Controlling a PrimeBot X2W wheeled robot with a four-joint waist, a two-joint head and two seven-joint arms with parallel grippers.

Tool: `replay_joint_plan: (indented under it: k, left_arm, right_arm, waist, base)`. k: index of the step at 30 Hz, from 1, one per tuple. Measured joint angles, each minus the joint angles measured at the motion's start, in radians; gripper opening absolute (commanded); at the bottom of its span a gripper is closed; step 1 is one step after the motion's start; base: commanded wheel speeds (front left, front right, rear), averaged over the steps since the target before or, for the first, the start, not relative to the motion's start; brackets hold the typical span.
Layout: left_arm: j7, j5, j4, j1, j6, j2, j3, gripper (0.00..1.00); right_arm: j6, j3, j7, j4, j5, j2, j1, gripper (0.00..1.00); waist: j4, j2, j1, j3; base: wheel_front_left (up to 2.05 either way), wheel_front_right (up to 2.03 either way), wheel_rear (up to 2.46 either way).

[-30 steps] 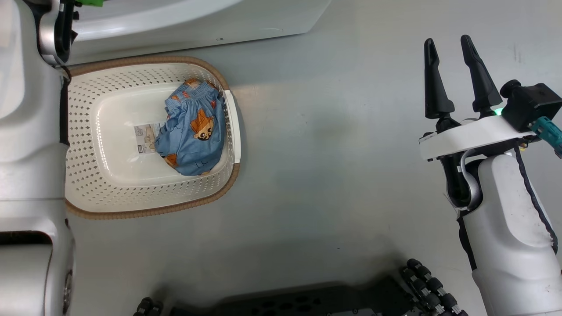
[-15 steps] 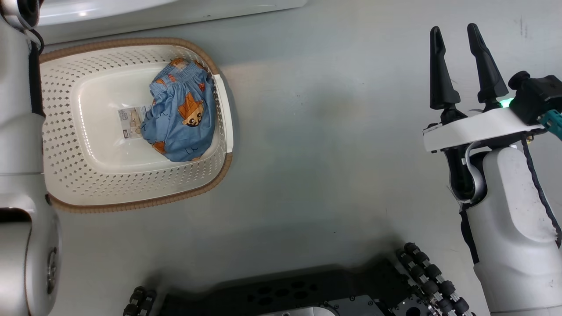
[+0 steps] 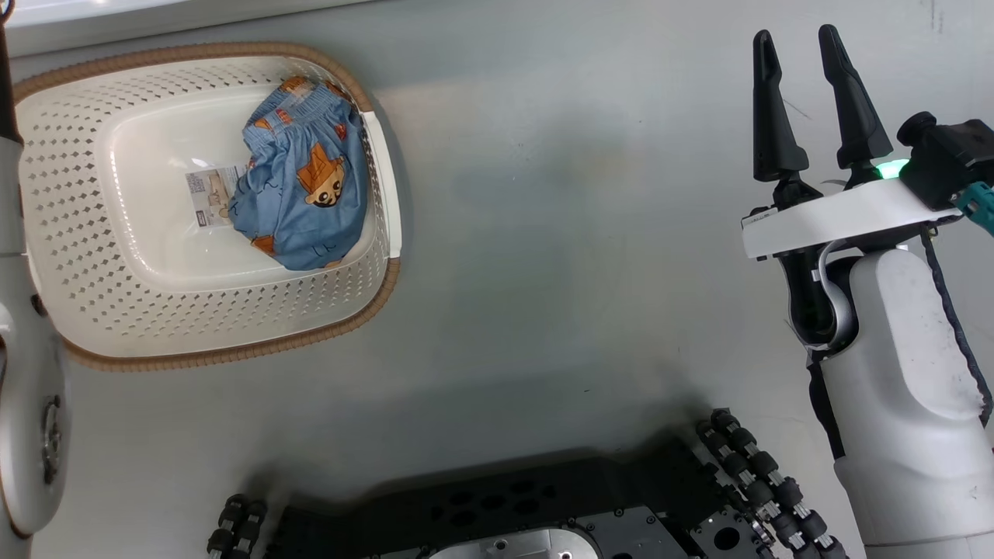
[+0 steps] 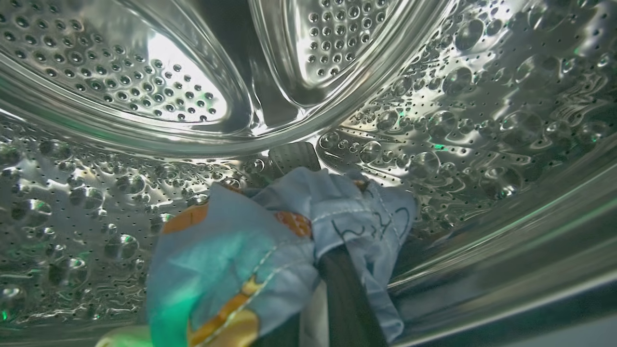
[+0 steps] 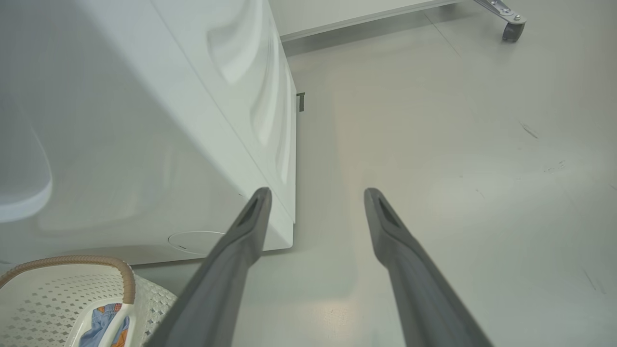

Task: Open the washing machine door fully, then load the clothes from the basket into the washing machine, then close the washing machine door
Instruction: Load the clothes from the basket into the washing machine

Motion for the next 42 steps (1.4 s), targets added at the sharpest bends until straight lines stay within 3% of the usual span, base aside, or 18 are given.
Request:
replay_joint_plan:
  k: [9,23,34,35,38,42]
  left_arm:
    - [-0.040,0.000,0.014,-0.047,-0.014,0.001,-0.024,0.00]
    - [-0.309,0.028,-0.039,-0.134,-0.031,0.036,-0.103,0.00]
    - [-0.318,-0.001,0.099,-0.131,-0.031,0.033,-0.107,0.00]
    - [-0.315,-0.001,0.115,-0.131,-0.031,0.032,-0.108,0.17]
    - [-0.300,-0.024,0.145,-0.130,-0.031,0.023,-0.101,1.00]
    - [-0.284,-0.038,0.172,-0.130,-0.031,0.009,-0.088,1.00]
  right_arm:
    - [0.000,0.002,0.000,-0.007,0.012,0.000,-0.016,1.00]
    - [0.000,0.015,0.000,-0.007,0.016,0.000,-0.036,1.00]
    - [0.000,0.002,0.000,0.005,0.016,0.001,-0.036,1.00]
    - [0.000,-0.003,0.000,0.007,0.016,0.001,-0.036,1.00]
    - [0.000,-0.009,0.000,0.013,0.016,0.000,-0.036,1.00]
    - [0.000,-0.012,0.000,0.016,0.015,0.000,-0.036,1.00]
  waist:
    - [-0.012,0.0000,0.0001,0.040]
    - [-0.022,0.0000,0.0000,0.062]
    - [-0.018,0.0000,0.0000,0.054]
    - [-0.016,0.0000,0.0000,0.052]
    - [-0.010,0.0000,0.0000,0.042]
    - [-0.003,0.0000,0.0000,0.031]
  base:
    - [0.00,0.00,0.00]
    - [0.00,0.00,0.00]
    - [0.00,0.00,0.00]
    - [0.00,0.00,0.00]
    - [0.00,0.00,0.00]
    - [0.00,0.00,0.00]
